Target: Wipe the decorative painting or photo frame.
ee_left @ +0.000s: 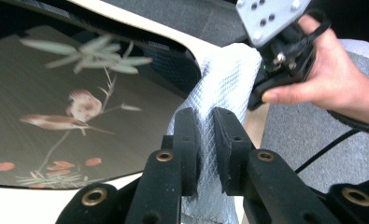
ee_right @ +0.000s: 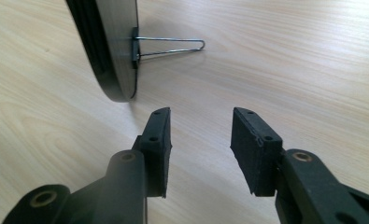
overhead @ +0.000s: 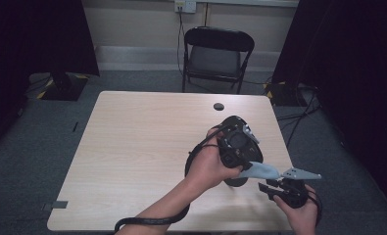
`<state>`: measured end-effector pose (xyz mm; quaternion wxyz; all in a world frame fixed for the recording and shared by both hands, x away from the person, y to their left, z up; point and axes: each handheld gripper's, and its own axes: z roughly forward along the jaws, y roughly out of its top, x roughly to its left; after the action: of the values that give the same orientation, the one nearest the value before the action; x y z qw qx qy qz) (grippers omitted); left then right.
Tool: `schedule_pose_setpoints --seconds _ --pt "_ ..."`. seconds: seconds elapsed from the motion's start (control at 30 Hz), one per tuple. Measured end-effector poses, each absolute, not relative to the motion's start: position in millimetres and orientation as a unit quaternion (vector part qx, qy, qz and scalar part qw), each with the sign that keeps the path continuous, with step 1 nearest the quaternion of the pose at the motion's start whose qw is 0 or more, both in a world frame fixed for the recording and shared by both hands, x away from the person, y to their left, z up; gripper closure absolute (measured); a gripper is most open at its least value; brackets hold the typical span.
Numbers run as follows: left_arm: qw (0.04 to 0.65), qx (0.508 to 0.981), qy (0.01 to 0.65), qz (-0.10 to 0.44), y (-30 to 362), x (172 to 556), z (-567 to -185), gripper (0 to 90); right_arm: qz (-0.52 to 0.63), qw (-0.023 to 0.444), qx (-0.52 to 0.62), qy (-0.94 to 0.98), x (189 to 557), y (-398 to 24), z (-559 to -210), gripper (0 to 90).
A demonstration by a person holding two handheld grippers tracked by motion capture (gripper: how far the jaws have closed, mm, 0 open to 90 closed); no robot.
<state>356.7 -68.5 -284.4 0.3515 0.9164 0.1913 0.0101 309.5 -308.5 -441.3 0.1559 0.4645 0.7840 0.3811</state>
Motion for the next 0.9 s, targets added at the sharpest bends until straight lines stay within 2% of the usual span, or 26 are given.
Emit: schedule_pose_setpoints --seconds 0.5,0.9 --pt "0.338 0.918 0.203 0.037 -67 370 -249 80.1 0.387 0.144 0.446 0.794 309 -297 -440 56.5" --pt "0.347 0.909 0.226 0.057 -60 382 -240 80.1 0.398 0.137 0.43 0.799 310 -285 -439 55.5"
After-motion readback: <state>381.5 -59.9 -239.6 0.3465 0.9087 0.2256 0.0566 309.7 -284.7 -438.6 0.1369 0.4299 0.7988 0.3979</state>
